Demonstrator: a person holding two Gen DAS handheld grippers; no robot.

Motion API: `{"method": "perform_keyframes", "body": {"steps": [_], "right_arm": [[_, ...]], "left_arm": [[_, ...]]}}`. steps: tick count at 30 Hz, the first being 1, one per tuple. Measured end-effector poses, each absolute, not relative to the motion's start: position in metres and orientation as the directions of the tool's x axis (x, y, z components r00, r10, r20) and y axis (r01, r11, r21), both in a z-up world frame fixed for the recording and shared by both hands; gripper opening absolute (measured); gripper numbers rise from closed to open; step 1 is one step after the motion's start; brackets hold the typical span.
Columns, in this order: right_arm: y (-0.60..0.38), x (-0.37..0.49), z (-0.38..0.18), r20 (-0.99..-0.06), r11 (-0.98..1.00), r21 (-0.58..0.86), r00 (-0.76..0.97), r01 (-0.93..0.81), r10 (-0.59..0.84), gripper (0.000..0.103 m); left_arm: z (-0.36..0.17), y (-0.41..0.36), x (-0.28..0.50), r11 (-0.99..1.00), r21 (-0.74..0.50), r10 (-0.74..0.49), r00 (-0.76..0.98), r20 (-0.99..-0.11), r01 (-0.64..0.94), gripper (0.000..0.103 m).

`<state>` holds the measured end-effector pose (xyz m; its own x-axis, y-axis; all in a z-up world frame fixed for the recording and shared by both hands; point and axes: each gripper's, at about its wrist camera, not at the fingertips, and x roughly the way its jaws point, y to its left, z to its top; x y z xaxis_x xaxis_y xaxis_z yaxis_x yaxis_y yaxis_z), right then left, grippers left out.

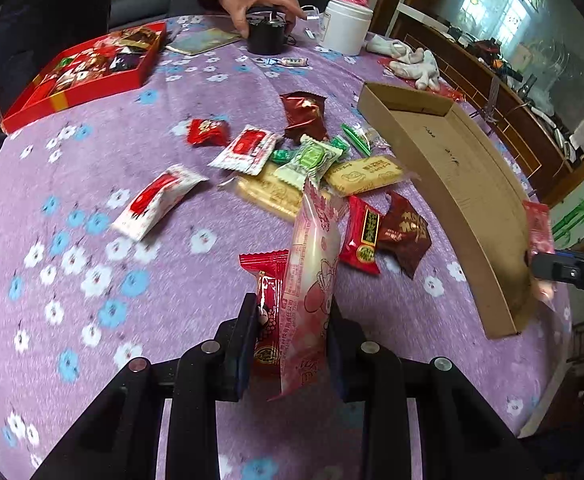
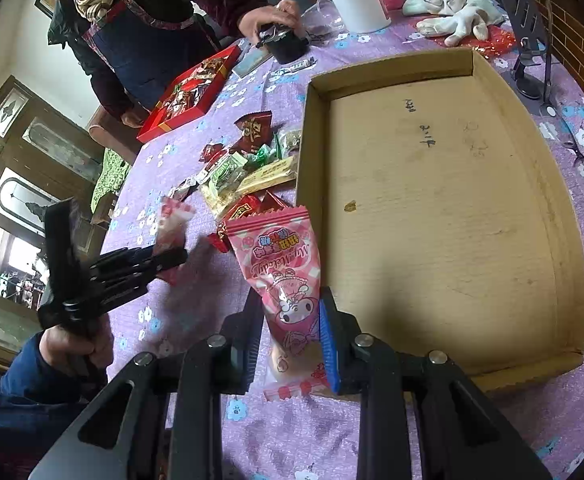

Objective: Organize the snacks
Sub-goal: 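Lift both pink candy bars and carry them over the cardboard tray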

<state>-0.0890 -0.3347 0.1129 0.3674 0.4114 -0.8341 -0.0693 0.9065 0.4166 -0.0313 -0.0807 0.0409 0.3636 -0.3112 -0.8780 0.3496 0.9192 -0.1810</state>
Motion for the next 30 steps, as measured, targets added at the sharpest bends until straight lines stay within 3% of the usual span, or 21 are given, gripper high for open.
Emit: {"method": "perform_keyframes", "body": {"steps": [20,25,30], "right_arm": [[-0.328,-0.09,0.111,-0.836,0.906,0.415,0.356,-0.085,0.417,0.026],[-0.33,-0.09,0.109,-0.838,0.906,0.415,0.353,-0.081,0.415,0.026],[-0.331,-0.09,0.109,-0.839,0.906,0.415,0.353,-0.076,0.414,0.026]], "left_arm": [[0.04,-0.078,-0.031,0.938,-0.099,-0.232,0.388,-0.892,0.332,0.034],[0.046,-0.086,-0.03,0.93,-0.06,-0.216,0.405,-0.889,0.363,0.052],[0.041,-0.093,-0.024,0.926,-0.043,-0.205,0.403,-0.892,0.374,0.052]]}}
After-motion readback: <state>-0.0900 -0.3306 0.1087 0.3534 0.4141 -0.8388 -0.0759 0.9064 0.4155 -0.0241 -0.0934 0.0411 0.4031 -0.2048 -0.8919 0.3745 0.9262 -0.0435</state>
